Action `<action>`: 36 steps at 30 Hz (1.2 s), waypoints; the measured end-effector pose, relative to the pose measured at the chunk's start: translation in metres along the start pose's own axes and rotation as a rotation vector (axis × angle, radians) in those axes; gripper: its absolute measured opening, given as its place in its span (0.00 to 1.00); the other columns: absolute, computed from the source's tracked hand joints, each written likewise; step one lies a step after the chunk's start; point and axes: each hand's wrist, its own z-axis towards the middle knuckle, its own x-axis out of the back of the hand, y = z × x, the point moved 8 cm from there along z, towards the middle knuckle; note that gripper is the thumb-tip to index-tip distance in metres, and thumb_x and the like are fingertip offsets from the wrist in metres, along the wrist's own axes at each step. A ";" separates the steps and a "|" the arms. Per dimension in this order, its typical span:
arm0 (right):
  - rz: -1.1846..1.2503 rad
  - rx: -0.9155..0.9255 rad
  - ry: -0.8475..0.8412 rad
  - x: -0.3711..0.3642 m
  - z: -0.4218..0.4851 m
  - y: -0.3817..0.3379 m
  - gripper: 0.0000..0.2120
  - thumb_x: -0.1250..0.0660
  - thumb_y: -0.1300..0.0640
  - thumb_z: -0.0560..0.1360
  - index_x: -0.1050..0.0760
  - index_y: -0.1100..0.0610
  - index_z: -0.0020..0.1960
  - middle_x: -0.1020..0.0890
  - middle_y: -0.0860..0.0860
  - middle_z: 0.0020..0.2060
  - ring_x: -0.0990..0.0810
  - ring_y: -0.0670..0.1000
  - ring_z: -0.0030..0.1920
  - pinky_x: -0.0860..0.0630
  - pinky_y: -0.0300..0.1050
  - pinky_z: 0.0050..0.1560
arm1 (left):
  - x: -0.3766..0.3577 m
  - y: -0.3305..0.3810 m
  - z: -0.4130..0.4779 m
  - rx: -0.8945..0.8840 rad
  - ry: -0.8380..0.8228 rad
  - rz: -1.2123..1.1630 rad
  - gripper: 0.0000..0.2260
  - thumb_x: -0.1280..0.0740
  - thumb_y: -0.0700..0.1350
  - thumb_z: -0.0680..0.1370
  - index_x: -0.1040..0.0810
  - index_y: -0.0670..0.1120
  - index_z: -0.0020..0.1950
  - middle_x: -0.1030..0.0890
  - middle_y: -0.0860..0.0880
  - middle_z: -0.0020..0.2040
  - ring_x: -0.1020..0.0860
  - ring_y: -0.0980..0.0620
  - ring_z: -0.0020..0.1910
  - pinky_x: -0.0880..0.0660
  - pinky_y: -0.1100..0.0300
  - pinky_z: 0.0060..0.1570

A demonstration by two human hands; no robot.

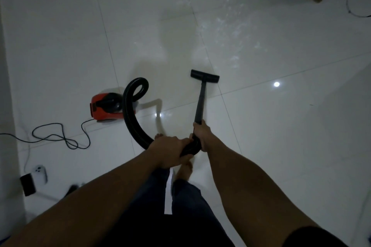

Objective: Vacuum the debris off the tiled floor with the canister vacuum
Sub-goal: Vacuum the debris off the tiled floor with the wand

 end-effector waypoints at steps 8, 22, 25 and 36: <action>-0.072 0.043 0.006 -0.018 0.037 -0.053 0.17 0.43 0.56 0.85 0.35 0.53 0.73 0.26 0.56 0.39 0.25 0.51 0.29 0.24 0.42 0.27 | 0.013 -0.039 0.036 0.010 -0.011 -0.170 0.31 0.42 0.64 0.78 0.42 0.55 0.77 0.18 0.47 0.52 0.19 0.47 0.48 0.23 0.47 0.53; -0.147 0.068 -0.006 -0.040 0.078 -0.141 0.19 0.42 0.55 0.84 0.35 0.49 0.75 0.25 0.57 0.43 0.25 0.51 0.28 0.23 0.42 0.29 | 0.078 -0.074 0.082 -0.003 0.021 -0.222 0.30 0.42 0.60 0.82 0.47 0.52 0.81 0.19 0.44 0.45 0.25 0.51 0.36 0.25 0.54 0.40; -0.119 0.067 -0.043 -0.041 0.090 -0.166 0.18 0.42 0.57 0.84 0.35 0.53 0.74 0.27 0.57 0.41 0.27 0.51 0.29 0.25 0.43 0.28 | 0.095 -0.081 0.101 0.025 0.047 -0.235 0.30 0.42 0.60 0.82 0.46 0.52 0.81 0.19 0.45 0.46 0.26 0.53 0.36 0.26 0.57 0.39; -0.133 0.069 -0.057 -0.002 0.149 -0.263 0.21 0.42 0.56 0.84 0.37 0.52 0.76 0.26 0.56 0.39 0.27 0.50 0.28 0.25 0.43 0.27 | 0.163 -0.075 0.198 0.091 0.035 -0.238 0.30 0.41 0.60 0.82 0.45 0.52 0.80 0.18 0.43 0.50 0.20 0.47 0.43 0.23 0.53 0.44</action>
